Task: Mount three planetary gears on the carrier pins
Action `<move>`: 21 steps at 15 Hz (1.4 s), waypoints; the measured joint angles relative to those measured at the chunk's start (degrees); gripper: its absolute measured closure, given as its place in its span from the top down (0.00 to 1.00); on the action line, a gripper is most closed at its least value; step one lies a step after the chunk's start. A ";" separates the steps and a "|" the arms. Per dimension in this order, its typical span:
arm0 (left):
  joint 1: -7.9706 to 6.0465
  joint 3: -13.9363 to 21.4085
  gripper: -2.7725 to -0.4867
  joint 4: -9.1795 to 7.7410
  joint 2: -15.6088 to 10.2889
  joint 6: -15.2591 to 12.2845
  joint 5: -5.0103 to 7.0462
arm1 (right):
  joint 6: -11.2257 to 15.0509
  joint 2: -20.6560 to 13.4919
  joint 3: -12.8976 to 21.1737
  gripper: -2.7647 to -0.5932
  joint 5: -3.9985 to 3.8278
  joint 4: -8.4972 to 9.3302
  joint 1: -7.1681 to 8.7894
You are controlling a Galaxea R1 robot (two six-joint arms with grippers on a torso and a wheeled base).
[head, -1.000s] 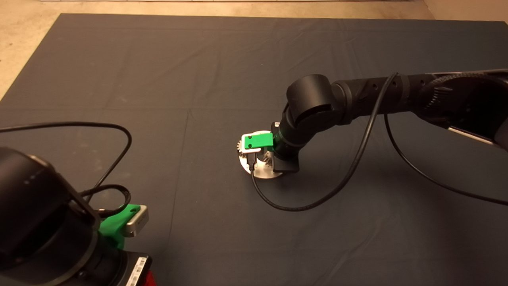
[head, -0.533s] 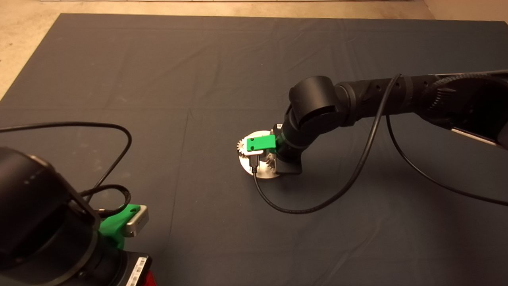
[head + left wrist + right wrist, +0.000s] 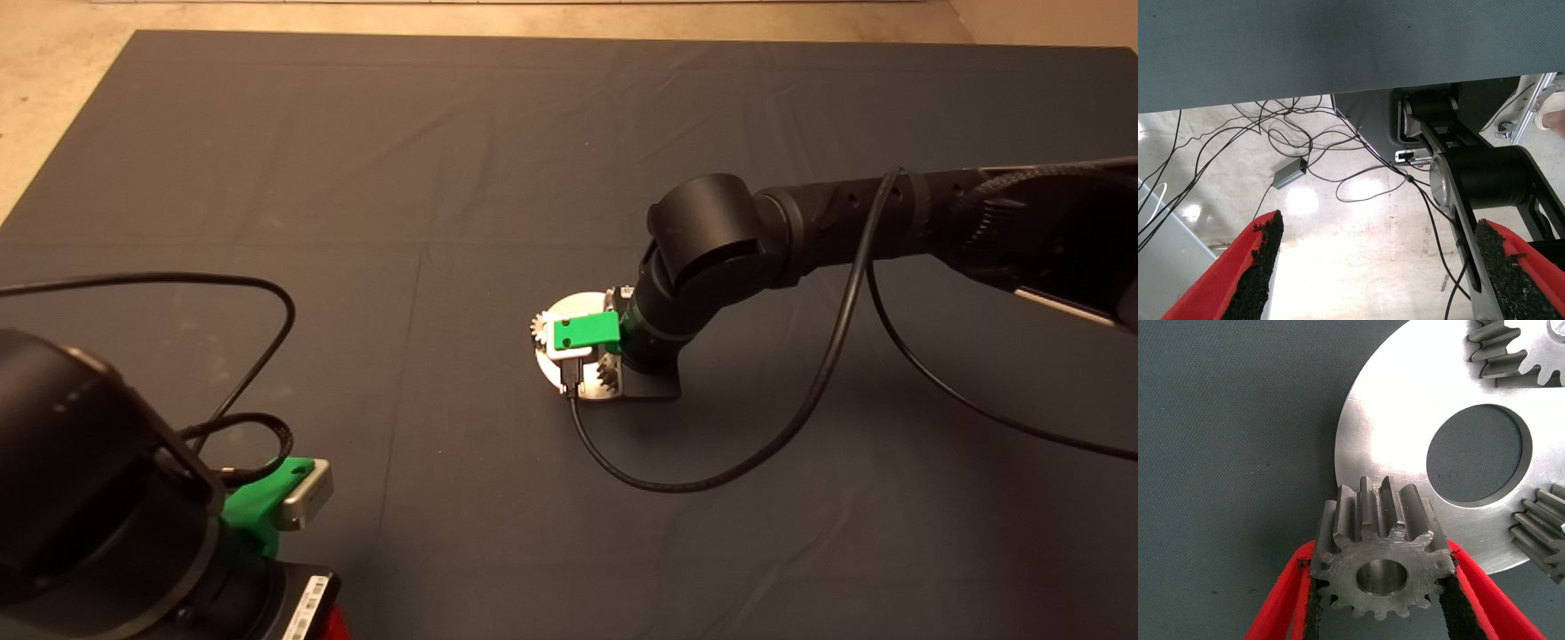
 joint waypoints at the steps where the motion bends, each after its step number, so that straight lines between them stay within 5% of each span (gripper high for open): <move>1: 0.00 0.00 0.68 0.00 0.00 0.00 0.00 | 0.00 0.00 0.00 0.21 0.00 0.04 -0.01; 21: 0.49 0.00 0.68 -0.01 0.01 0.02 0.00 | -0.03 0.05 -0.79 0.21 0.02 0.30 -0.04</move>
